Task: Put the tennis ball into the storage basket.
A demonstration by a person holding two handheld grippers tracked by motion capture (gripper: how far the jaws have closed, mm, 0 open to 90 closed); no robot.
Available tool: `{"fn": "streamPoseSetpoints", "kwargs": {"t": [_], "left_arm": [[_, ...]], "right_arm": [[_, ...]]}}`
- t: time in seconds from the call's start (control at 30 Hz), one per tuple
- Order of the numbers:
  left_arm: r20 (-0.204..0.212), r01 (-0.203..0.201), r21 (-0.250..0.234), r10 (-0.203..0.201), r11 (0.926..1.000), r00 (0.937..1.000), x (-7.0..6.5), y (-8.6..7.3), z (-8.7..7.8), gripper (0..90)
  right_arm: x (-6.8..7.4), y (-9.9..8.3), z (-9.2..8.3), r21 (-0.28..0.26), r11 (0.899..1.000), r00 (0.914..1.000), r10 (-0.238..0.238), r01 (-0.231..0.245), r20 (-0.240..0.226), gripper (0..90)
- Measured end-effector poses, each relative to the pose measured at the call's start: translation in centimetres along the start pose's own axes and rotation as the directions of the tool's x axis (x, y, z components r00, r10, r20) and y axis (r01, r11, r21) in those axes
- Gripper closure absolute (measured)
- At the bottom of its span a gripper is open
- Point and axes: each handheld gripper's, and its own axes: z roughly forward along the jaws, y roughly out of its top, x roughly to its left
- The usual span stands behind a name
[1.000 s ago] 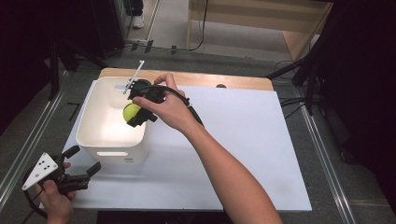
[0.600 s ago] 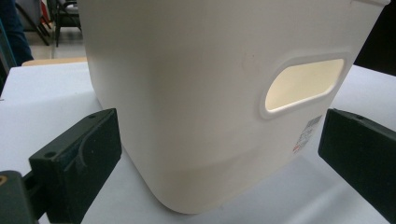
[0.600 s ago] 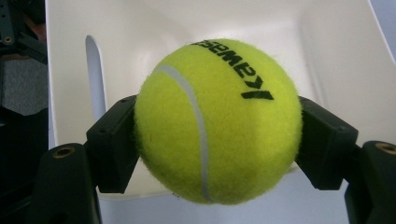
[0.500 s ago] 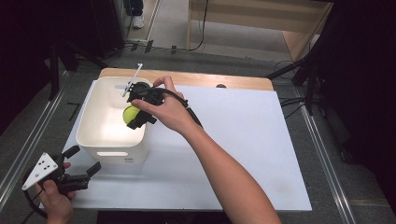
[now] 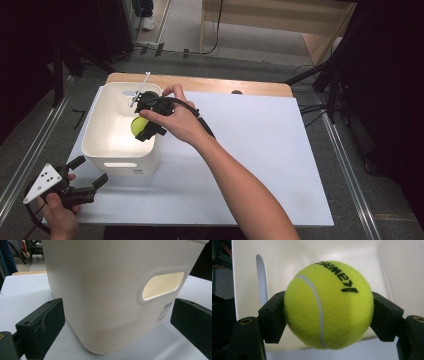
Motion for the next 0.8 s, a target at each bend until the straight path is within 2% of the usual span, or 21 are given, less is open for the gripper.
{"fn": "streamPoseSetpoints", "kwargs": {"t": [0.57, 0.8], "left_arm": [[0.004, 0.002, -0.003, -0.002, 1.0000, 1.0000, 0.0, 0.0, 0.0, 0.0], [0.005, 0.002, -0.003, -0.002, 1.0000, 1.0000, 0.0, 0.0, 0.0, 0.0]], "right_arm": [[0.2, -0.2, 1.4, 0.029, 1.000, 1.0000, -0.008, 0.008, -0.004, 23.3], [0.4, -0.4, 2.1, 0.053, 0.998, 0.9991, -0.042, 0.042, 0.007, 23.1]]}}
